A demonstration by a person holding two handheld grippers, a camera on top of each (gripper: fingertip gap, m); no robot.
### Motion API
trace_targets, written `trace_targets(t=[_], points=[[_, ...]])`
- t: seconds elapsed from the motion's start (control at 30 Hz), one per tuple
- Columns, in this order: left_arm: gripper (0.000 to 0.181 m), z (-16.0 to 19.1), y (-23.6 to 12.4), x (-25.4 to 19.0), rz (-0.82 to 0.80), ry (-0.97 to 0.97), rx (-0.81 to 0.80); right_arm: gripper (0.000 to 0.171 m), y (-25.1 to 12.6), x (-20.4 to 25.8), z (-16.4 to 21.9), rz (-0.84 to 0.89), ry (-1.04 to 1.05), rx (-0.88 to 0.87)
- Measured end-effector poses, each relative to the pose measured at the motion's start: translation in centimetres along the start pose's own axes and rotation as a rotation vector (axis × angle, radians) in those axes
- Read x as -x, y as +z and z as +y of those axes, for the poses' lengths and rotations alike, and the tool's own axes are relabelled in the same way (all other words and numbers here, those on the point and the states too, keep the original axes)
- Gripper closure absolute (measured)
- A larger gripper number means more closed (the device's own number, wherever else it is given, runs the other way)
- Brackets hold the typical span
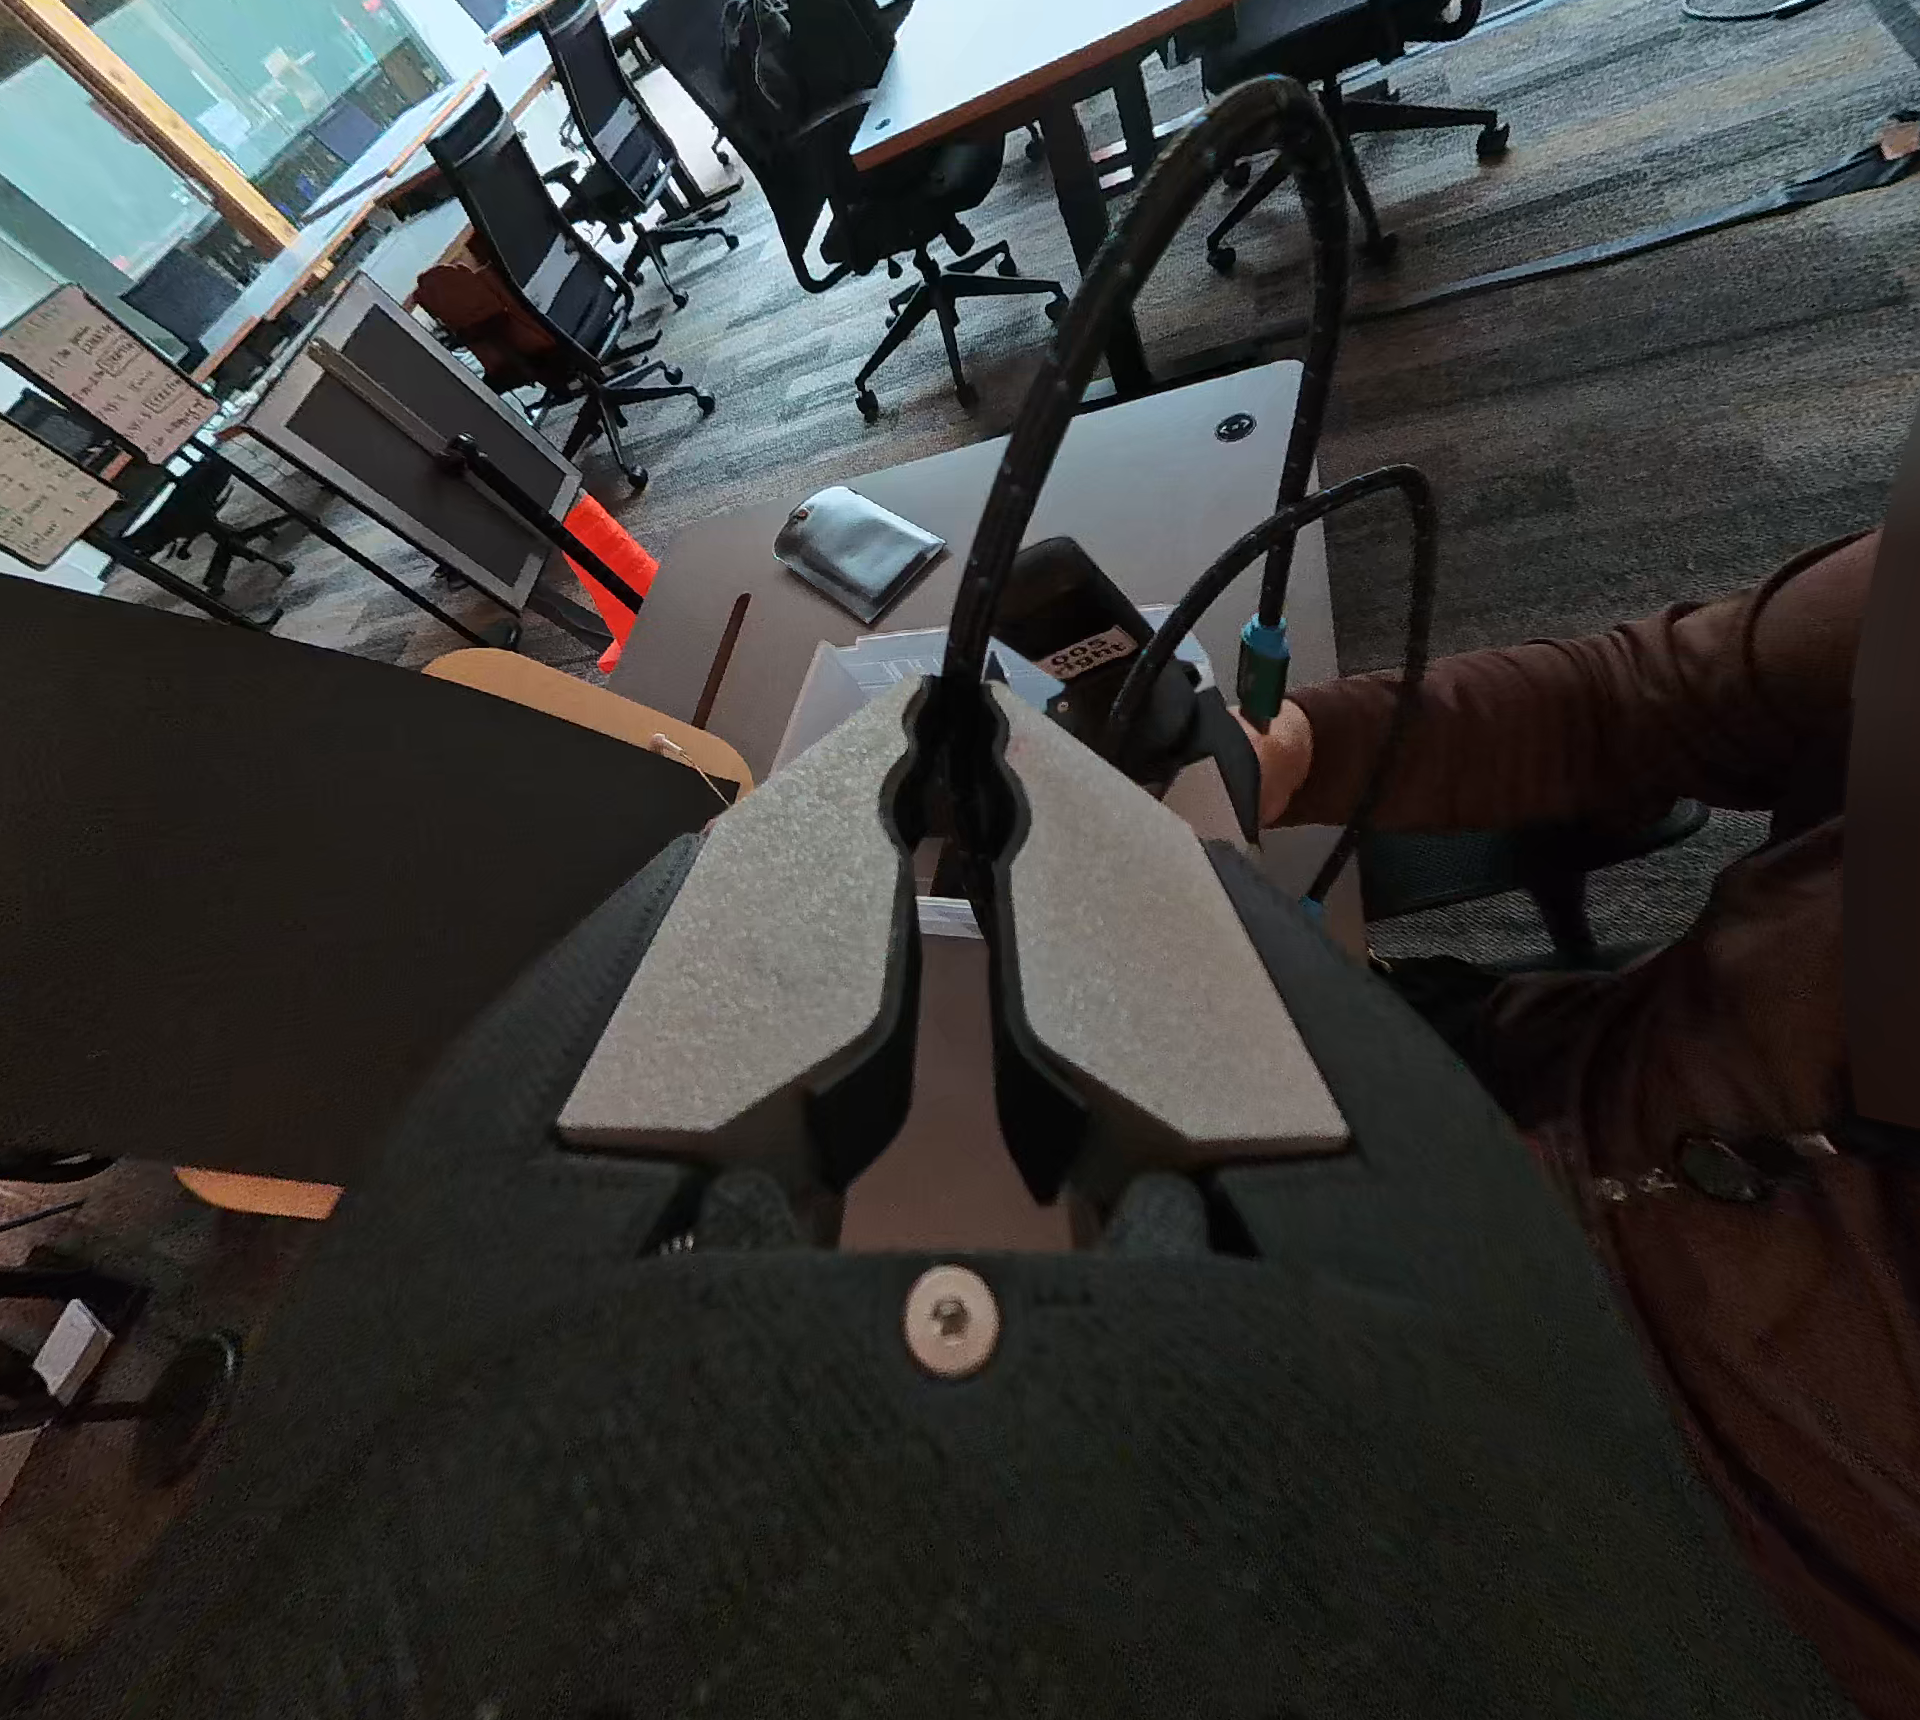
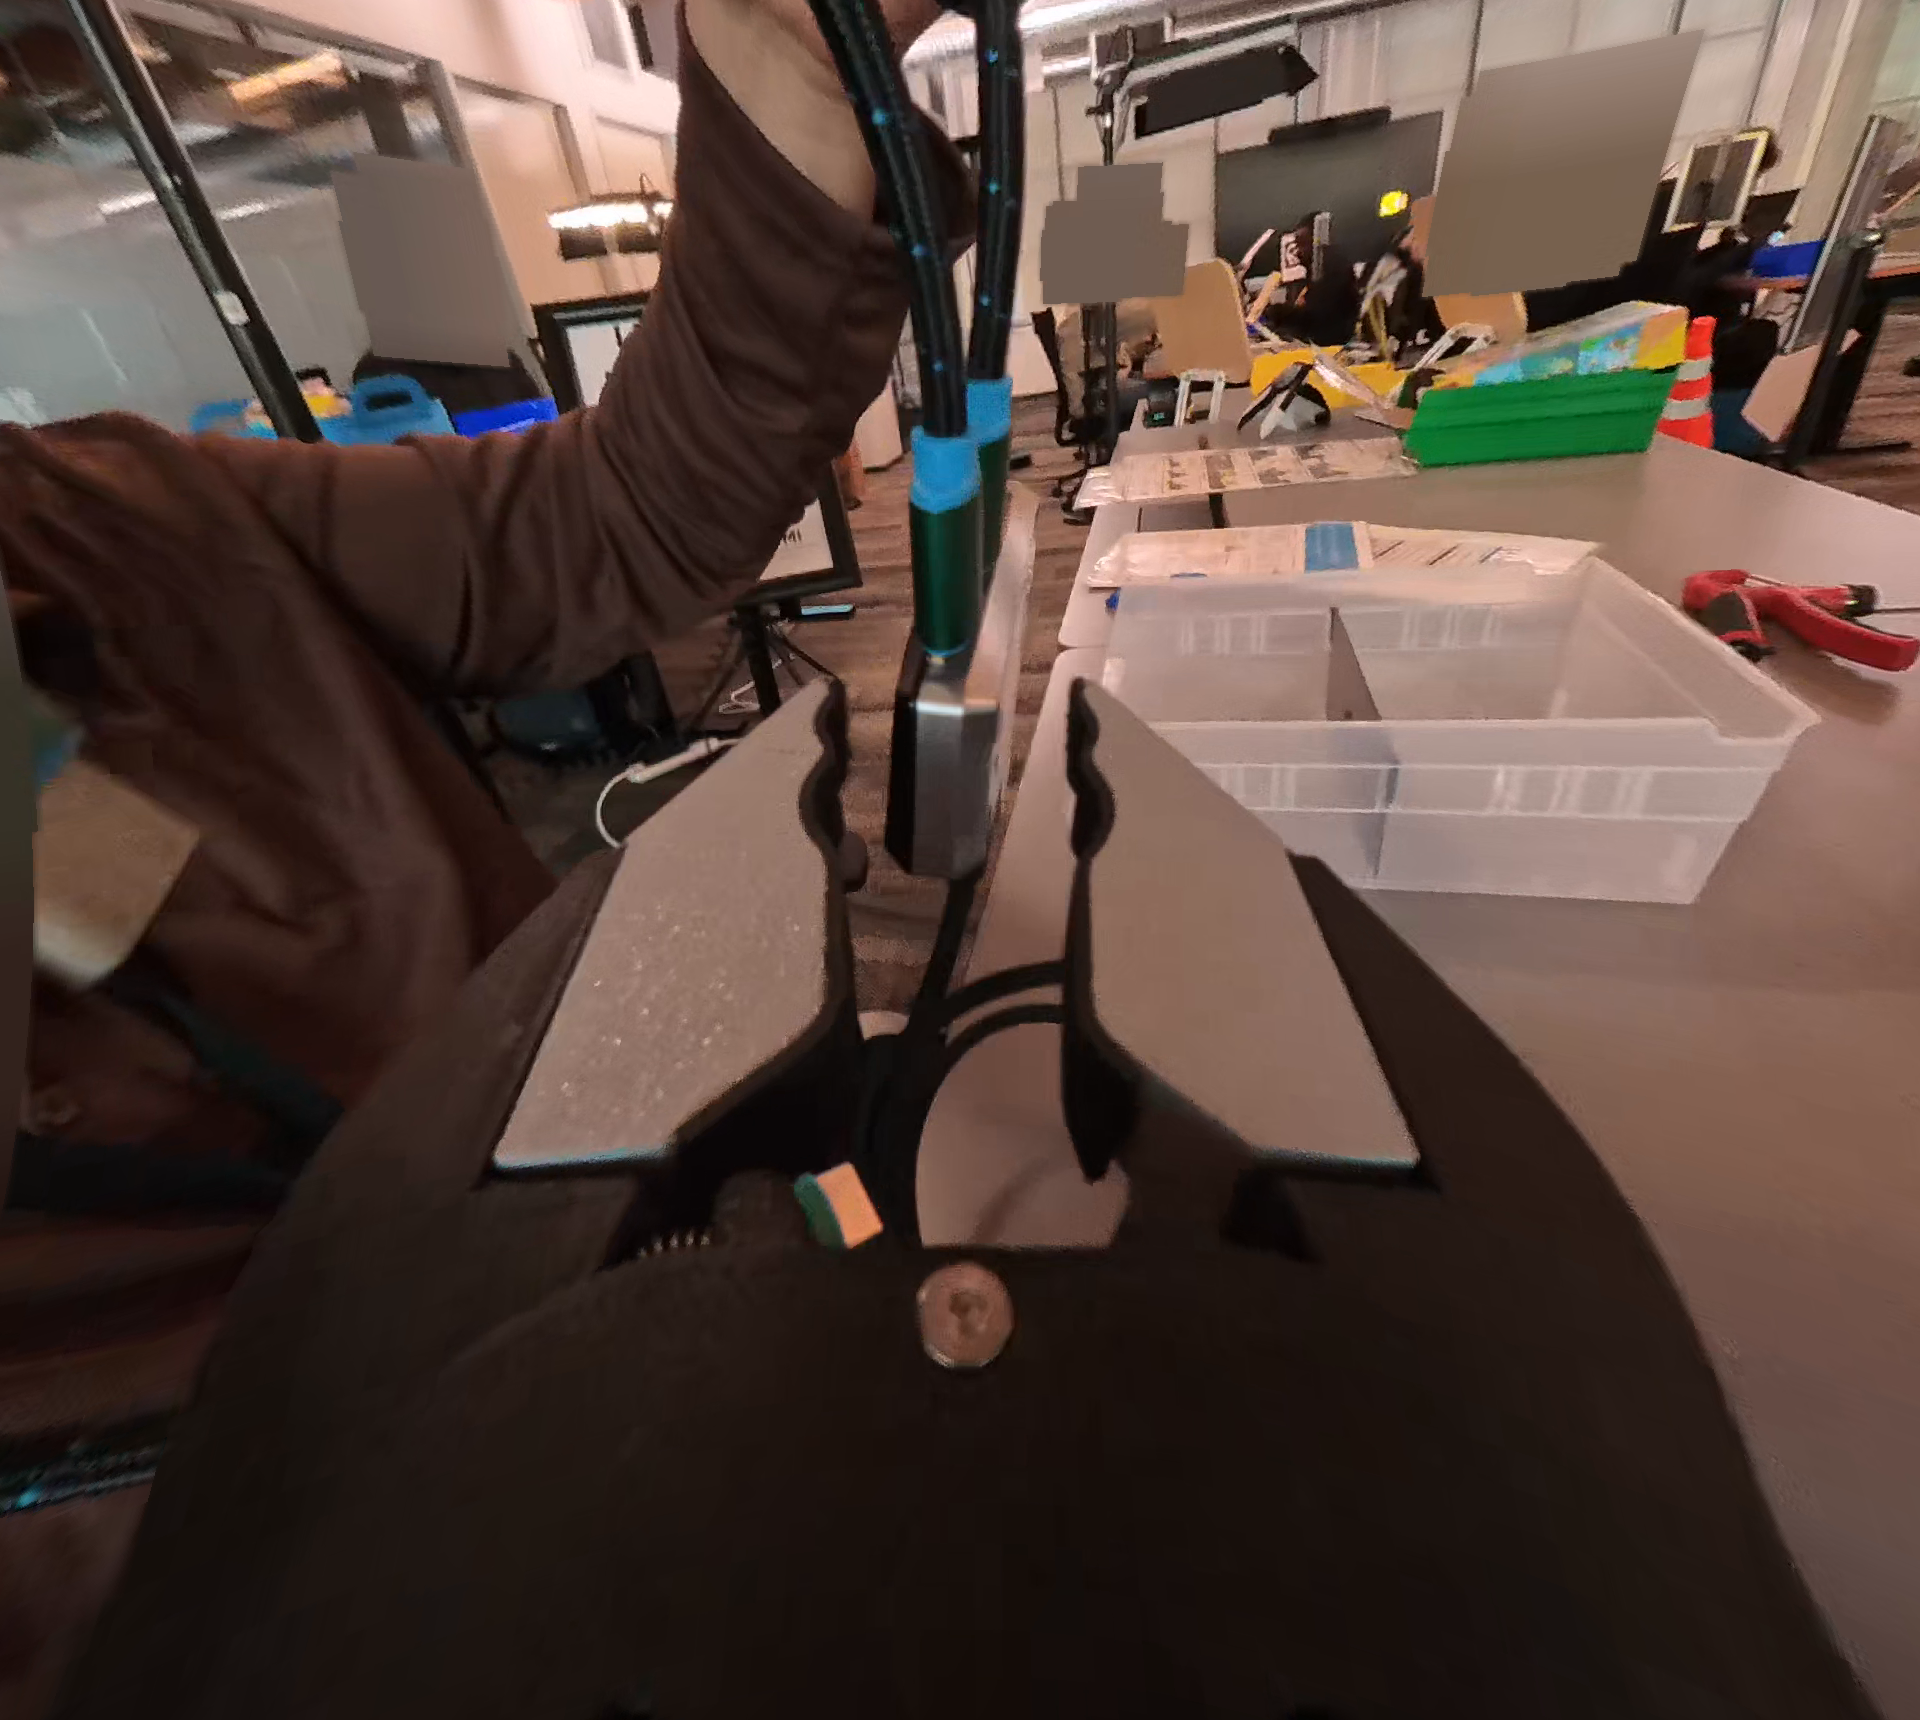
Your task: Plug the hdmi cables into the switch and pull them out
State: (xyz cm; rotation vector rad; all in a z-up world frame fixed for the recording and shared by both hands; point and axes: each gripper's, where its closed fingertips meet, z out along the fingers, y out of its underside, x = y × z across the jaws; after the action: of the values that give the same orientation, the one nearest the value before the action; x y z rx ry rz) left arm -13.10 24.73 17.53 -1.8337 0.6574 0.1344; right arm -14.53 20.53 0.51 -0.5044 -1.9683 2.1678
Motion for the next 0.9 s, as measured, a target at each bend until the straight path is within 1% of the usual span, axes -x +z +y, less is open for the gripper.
trace_targets(t=[0.03,0.07,0.2,0.3,0.33,0.37,0.43,0.47,0.57,0.67,0.77,0.8,0.9], points=[[0.178,0.2,0.2,0.0,0.0,-0.004,0.005,0.151,0.3,0.1,0.3,-0.004,-0.008,0.017],[0.178,0.4,0.3,0.0,-0.004,-0.01,0.012,0.154,0.5,0.0,0.6,0.007,-0.023,0.032],[0.177,0.4,0.2,0.2,-0.011,-0.048,0.013,0.155,0.7,-0.3,0.5,0.049,-0.013,0.035],[0.174,1.2,-0.1,0.7,-0.029,-0.136,0.055,0.155,0.7,-1.3,0.5,0.094,0.009,0.009],[0.171,1.7,-0.3,1.0,-0.049,-0.178,0.068,0.155,0.7,-1.5,0.5,0.098,0.017,-0.005],[0.162,2.2,-0.6,1.2,-0.059,-0.218,0.078,0.156,0.6,-1.7,0.4,0.092,0.03,-0.025],[0.134,3.9,-1.1,1.0,-0.062,-0.279,0.112,0.156,0.2,-1.8,-0.1,0.068,0.068,-0.075],[0.129,5.0,-1.4,0.8,-0.07,-0.293,0.127,0.156,0.0,-1.6,-0.3,0.048,0.086,-0.092],[0.133,8.1,-1.5,-1.0,-0.03,-0.343,0.114,0.155,-0.2,-1.3,-0.5,0.034,0.092,-0.09],[0.129,12.4,-0.1,-4.5,0.095,-0.442,0.149,0.155,0.0,-1.1,-0.6,0.048,0.072,-0.075],[0.128,15.7,1.4,-6.9,0.165,-0.47,0.156,0.155,0.1,-0.6,-0.8,0.031,0.065,-0.08],[0.132,16.2,1.9,-7.4,0.183,-0.477,0.139,0.156,0.2,-0.4,-0.7,0.02,0.063,-0.075],[0.161,16.3,2.5,-8.6,0.252,-0.483,0.043,0.155,0.8,0.5,-0.5,-0.038,0.073,-0.063]])
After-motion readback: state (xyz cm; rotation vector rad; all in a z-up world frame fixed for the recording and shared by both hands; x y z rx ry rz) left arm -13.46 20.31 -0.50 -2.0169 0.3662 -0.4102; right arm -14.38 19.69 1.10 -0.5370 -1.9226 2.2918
